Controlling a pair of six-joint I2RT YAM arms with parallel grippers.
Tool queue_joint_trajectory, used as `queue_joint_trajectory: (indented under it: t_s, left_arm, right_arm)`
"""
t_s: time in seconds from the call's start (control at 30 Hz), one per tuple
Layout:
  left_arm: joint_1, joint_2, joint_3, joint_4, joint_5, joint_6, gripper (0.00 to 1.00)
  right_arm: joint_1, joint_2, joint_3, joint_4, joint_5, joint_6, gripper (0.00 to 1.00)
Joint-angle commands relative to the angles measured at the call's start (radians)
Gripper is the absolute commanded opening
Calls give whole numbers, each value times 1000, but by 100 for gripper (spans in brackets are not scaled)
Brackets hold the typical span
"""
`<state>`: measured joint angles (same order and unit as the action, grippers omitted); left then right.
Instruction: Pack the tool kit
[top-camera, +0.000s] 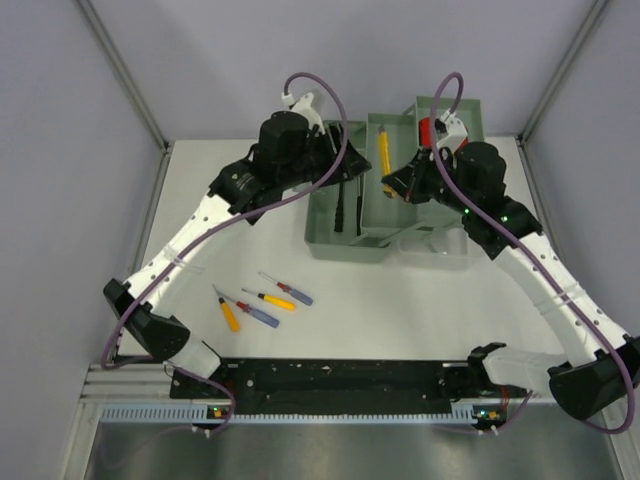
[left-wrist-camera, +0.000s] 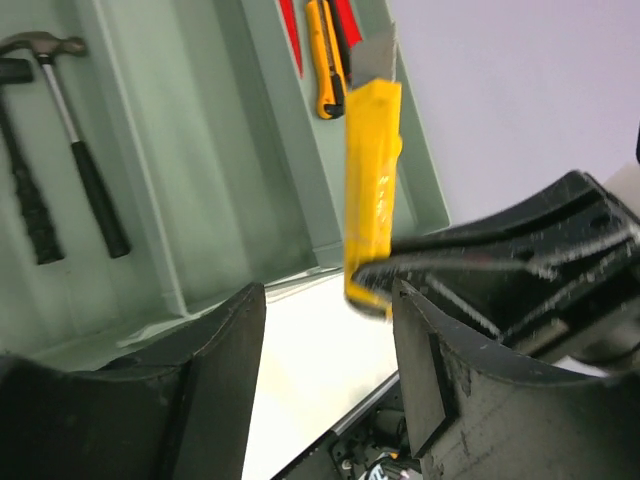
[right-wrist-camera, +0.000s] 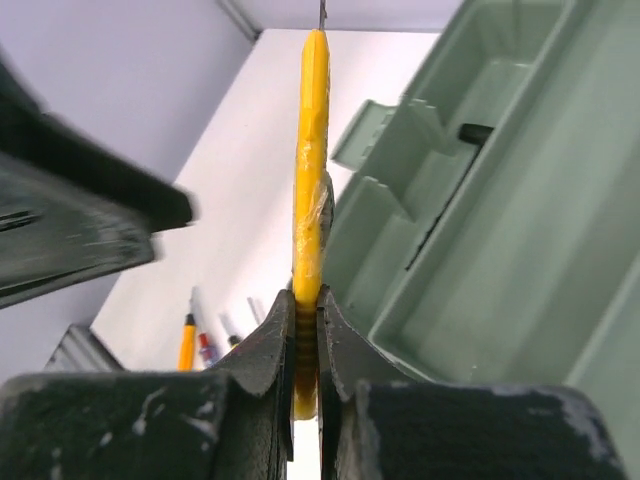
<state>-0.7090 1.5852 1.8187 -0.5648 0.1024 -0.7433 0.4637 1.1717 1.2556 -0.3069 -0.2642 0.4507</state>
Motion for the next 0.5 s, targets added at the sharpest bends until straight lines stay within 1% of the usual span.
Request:
queue_joint_trajectory:
  t_s: [0.0, 0.03, 0.13, 0.27, 0.47]
  left_arm:
    - [2, -161, -77, 5, -93, 73, 59]
    - [5, -188, -102, 6, -130, 81, 60]
    - [8, -255, -163, -12, -167, 111, 62]
    - [13, -298, -208, -58, -191, 147, 62]
    - [22, -309, -272, -72, -165, 153, 62]
  right_arm:
    - [-22, -14, 64, -50, 179, -66, 0]
    - [-37, -15, 71, -69, 225, -78, 0]
    - [-94, -15, 73, -129, 351, -92, 0]
    - [-175, -15, 35, -167, 433, -78, 0]
    - [-230, 20, 1, -236, 491, -76, 0]
